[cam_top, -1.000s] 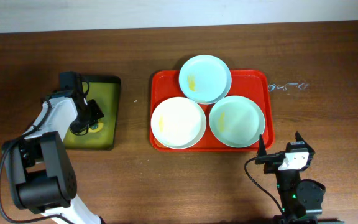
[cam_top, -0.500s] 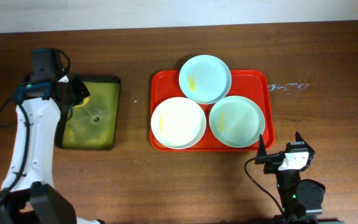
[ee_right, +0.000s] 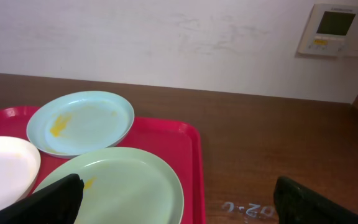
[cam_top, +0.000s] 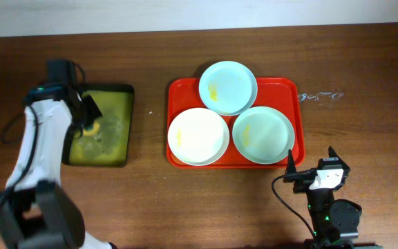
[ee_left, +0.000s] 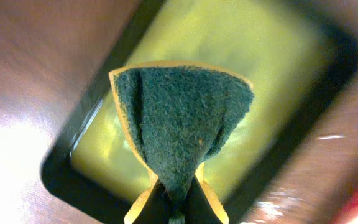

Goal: Clean dirty plates on tray and stack at the side
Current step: 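Lift the sponge with the left gripper and place it on the white plate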

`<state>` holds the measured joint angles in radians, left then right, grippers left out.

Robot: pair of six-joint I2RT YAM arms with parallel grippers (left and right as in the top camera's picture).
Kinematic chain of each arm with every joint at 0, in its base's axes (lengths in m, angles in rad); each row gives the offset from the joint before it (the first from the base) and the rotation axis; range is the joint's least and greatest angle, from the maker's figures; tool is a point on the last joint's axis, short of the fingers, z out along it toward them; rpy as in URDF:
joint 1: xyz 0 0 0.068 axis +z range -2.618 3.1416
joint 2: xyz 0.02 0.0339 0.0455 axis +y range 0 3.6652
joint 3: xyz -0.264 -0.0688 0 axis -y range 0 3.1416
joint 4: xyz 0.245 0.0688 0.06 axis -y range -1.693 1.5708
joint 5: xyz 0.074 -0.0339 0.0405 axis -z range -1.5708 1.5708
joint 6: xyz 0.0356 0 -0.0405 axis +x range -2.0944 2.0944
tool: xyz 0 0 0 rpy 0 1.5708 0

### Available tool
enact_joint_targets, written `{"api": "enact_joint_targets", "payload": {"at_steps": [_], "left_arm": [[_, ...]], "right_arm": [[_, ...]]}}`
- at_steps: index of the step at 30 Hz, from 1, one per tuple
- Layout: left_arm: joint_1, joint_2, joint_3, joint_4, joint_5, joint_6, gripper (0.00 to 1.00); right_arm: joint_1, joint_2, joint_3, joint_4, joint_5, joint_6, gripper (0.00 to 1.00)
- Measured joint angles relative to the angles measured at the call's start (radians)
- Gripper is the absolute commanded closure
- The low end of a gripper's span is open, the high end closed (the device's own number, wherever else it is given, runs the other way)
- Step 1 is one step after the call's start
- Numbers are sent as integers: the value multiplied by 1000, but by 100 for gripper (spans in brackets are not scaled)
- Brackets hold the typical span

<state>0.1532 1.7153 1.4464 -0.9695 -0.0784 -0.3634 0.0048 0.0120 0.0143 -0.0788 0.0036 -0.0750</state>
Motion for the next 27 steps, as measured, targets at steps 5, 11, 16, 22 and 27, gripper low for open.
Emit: {"api": "enact_joint_targets", "payload": {"at_steps": [5, 11, 16, 22, 27], "left_arm": [[-26, -249, 80, -31, 95, 0, 100], [-128, -223, 7, -87, 179, 0, 100], [-364, -90, -160, 101, 259, 0, 100], [-584, 29, -167, 266, 208, -93, 100], [-686, 130, -167, 370, 143, -173, 85]], "right_arm": [[0, 0, 0, 0, 0, 0, 2], [0, 0, 0, 0, 0, 0, 2], [0, 0, 0, 0, 0, 0, 2], [0, 0, 0, 0, 0, -1, 2], [0, 0, 0, 0, 0, 0, 2]]}}
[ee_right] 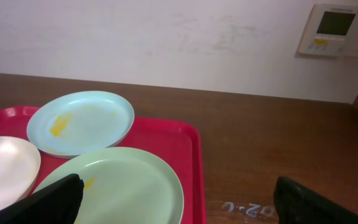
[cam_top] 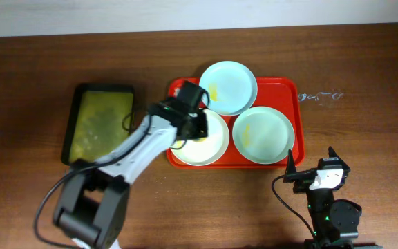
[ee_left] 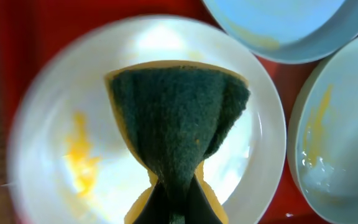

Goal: Clean dirty plates on tray and stack at the side
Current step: 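Lift the sponge with the left gripper and place it on the white plate, then reach the right gripper to the white plate rim and grip it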

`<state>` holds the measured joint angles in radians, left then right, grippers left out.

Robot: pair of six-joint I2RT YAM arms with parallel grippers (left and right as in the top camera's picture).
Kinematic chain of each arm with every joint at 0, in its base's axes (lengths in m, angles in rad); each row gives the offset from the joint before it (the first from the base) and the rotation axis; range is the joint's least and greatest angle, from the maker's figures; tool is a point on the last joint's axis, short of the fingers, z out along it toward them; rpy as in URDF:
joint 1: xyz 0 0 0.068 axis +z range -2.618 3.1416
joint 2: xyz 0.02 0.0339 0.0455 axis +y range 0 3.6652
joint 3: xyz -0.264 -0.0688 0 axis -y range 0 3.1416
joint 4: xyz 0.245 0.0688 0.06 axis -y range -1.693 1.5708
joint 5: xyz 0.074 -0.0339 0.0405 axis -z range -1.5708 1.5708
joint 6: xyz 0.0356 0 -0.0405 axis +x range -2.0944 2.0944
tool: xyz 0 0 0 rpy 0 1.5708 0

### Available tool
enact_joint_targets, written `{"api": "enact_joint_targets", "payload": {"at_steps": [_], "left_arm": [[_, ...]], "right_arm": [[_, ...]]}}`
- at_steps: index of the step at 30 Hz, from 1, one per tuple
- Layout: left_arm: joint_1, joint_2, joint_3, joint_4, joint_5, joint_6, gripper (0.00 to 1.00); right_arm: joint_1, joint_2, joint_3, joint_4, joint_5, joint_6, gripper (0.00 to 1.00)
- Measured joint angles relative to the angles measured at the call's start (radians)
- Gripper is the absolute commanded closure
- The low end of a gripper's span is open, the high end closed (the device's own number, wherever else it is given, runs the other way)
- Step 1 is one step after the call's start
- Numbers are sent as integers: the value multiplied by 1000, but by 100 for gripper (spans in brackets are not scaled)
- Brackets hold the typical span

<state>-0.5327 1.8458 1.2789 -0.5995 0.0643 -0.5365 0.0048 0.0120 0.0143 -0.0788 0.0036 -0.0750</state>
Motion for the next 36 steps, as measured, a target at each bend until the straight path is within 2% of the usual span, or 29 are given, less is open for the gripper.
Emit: {"api": "enact_joint_targets", "payload": {"at_steps": [1, 3, 5, 9, 11, 12, 16, 20, 24, 26, 28, 30, 33, 36], "left_arm": [[-15, 20, 0, 8, -10, -8, 70], [-37, 54, 0, 17, -33, -19, 31], [-37, 57, 0, 16, -51, -21, 13], [-16, 55, 45, -85, -67, -18, 9], [0, 43, 97, -163, -70, -17, 1], [12, 26, 123, -198, -70, -17, 1], [97, -140, 212, -319, -80, -14, 1], [216, -304, 241, -507, -144, -14, 1], [276, -301, 233, -662, -171, -13, 0], [291, -296, 220, -676, -176, -14, 0], [293, -296, 209, -676, -177, -13, 1], [291, -296, 196, -676, -177, -13, 1], [286, -296, 176, -676, -175, -13, 1], [282, -296, 159, -676, -169, -13, 1]], "right_arm": [[0, 0, 0, 0, 0, -1, 2], [0, 0, 0, 0, 0, 0, 2], [0, 0, 0, 0, 0, -1, 2], [0, 0, 0, 0, 0, 0, 2], [0, 0, 0, 0, 0, 0, 2], [0, 0, 0, 0, 0, 0, 2], [0, 0, 0, 0, 0, 0, 2], [0, 0, 0, 0, 0, 0, 2], [0, 0, 0, 0, 0, 0, 2], [0, 0, 0, 2, -5, 2, 2], [0, 0, -1, 14, -93, 71, 2], [-1, 0, -1, 35, -276, 213, 2], [-2, 3, -3, 193, -515, 391, 2], [-2, 1, -3, 599, -694, 503, 2]]}}
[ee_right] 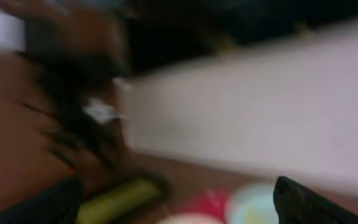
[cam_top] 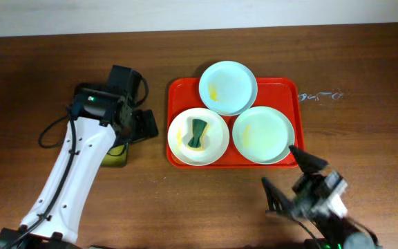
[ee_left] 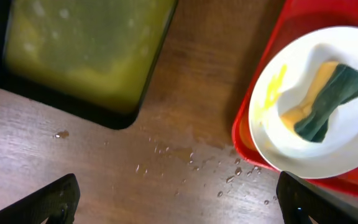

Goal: Clean dirty plates on tray and stack at the side
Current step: 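Reach the right gripper to the white plate rim and grip it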

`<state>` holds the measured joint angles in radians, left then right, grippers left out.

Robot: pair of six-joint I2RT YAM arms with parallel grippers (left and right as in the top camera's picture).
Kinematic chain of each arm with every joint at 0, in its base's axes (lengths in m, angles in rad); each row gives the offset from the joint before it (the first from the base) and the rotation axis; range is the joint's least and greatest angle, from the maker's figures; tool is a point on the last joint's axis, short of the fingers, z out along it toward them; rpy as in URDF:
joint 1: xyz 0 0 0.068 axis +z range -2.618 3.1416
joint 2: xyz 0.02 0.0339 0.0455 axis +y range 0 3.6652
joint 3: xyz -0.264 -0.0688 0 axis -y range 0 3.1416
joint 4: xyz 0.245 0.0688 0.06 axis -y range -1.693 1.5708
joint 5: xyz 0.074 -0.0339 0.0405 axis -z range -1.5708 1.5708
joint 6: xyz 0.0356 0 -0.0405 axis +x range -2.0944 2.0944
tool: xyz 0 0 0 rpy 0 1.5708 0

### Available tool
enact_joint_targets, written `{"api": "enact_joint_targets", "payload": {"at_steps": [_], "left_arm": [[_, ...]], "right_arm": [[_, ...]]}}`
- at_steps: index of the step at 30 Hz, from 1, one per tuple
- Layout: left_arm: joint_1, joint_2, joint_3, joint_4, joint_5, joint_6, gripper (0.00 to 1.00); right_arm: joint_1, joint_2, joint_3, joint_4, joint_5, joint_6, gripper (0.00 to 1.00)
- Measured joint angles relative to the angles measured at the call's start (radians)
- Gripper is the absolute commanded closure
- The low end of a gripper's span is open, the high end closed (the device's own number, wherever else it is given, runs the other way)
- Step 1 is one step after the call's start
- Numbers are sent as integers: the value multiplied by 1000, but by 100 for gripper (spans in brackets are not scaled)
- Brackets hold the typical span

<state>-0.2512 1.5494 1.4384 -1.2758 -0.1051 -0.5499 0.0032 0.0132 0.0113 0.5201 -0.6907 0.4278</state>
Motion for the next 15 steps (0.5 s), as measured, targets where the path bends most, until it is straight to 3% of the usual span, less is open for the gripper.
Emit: {"api": "enact_joint_targets", "payload": {"at_steps": [2, 3, 5, 10, 12, 15], "left_arm": [[-2, 0, -7, 0, 0, 0, 1], [-2, 0, -11, 0, 0, 0, 1], [-2, 0, -16, 0, 0, 0, 1], [-2, 0, -21, 1, 3, 0, 1], [-2, 0, -21, 2, 3, 0, 1], [-2, 0, -23, 4, 3, 0, 1]], "right_arm": [[0, -2, 27, 158, -47, 71, 2], [0, -2, 53, 158, -54, 92, 2], [0, 2, 158, -73, -62, 92, 2], [-2, 234, 655, -948, 58, -79, 2], [-2, 402, 848, -1122, 101, -153, 2], [-2, 635, 1028, -1196, 72, -200, 2]]}}
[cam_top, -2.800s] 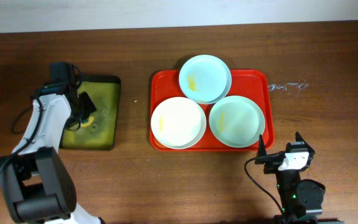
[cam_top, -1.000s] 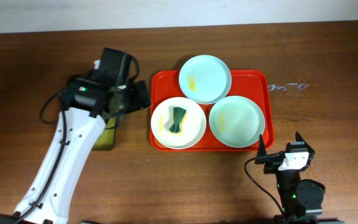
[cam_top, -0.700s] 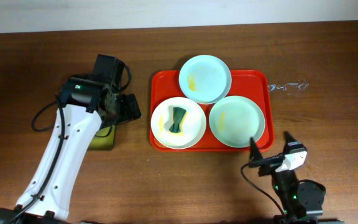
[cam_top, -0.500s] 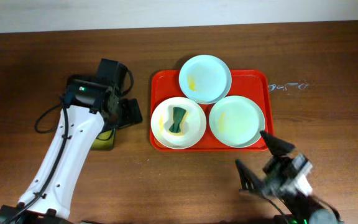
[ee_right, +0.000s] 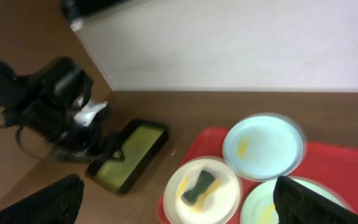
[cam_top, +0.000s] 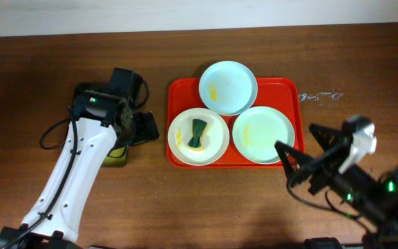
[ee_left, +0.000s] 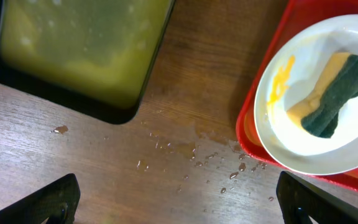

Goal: Clean dirty plates on tray and stack at the side
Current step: 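Reach the right gripper to the white plate rim and grip it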

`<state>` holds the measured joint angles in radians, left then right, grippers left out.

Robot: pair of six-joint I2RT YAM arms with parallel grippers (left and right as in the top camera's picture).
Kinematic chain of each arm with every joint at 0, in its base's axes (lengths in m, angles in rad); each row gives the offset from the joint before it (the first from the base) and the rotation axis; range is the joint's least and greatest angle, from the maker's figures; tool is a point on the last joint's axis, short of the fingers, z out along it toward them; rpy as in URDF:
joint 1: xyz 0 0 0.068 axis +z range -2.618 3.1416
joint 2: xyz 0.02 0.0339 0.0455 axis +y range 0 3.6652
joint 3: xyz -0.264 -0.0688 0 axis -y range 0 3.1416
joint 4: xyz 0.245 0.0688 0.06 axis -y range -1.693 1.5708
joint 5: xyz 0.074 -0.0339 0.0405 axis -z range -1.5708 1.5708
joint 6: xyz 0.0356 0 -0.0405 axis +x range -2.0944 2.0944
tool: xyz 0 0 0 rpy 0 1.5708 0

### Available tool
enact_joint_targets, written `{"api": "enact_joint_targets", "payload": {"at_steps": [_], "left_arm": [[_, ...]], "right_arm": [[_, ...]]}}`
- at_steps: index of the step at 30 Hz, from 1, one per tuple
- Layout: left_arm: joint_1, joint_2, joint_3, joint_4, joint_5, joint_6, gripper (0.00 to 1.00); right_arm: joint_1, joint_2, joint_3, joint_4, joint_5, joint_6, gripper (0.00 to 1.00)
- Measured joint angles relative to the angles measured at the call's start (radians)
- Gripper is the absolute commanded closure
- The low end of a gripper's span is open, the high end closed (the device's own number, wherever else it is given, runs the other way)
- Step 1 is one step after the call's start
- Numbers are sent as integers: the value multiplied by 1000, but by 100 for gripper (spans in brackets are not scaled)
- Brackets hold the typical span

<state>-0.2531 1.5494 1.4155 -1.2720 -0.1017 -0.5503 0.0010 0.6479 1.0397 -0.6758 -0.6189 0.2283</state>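
Note:
A red tray [cam_top: 292, 90] holds three plates. The white plate [cam_top: 213, 142] at front left has a yellow smear, and a green-and-yellow sponge [cam_top: 197, 133] lies loose on it. A blue plate [cam_top: 228, 87] sits behind, a pale green plate [cam_top: 263, 135] at front right, both with yellow stains. My left gripper [cam_top: 144, 129] hangs open between basin and tray, holding nothing; its view shows the sponge [ee_left: 334, 93] on the white plate [ee_left: 309, 152]. My right gripper [cam_top: 294, 136] is open above the tray's front right corner, looking over all the plates [ee_right: 263, 140].
A black basin of yellowish soapy water [ee_left: 73, 43] stands left of the tray, mostly under my left arm in the overhead view. Water drops [ee_left: 191, 152] lie on the wood between basin and tray. A white wall runs along the table's far edge.
My right arm was low at the table's front edge with a blurred view; now it stands higher, by the tray's front right corner. The left gripper has shifted slightly. The sponge stays on the white plate.
My left gripper held the sponge over the basin, then over the white plate. Later the sponge lay on that plate and the left gripper was open between basin and tray. My right arm rested at the front, open, then moved and now stands raised near the tray.

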Motion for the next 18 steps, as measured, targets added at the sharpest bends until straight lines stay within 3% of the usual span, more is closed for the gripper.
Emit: {"api": "enact_joint_targets", "payload": {"at_steps": [5, 6, 7, 11, 13, 15, 18], "left_arm": [[0, 0, 0, 1, 1, 0, 1], [0, 0, 0, 3, 0, 0, 1], [0, 0, 0, 5, 1, 0, 1], [0, 0, 0, 5, 0, 0, 1], [0, 0, -1, 4, 1, 0, 0], [0, 0, -2, 7, 0, 0, 1], [0, 0, -3, 13, 1, 0, 1]], "right_arm": [[20, 266, 42, 16, -161, -2, 1], [41, 326, 42, -12, -156, -1, 8], [68, 371, 43, -37, -125, 0, 12], [242, 626, 57, -109, 114, 40, 12], [315, 821, 136, -211, 204, 45, 27], [347, 957, 238, -287, 265, 47, 28], [371, 1083, 344, -220, 313, 56, 28]]}}
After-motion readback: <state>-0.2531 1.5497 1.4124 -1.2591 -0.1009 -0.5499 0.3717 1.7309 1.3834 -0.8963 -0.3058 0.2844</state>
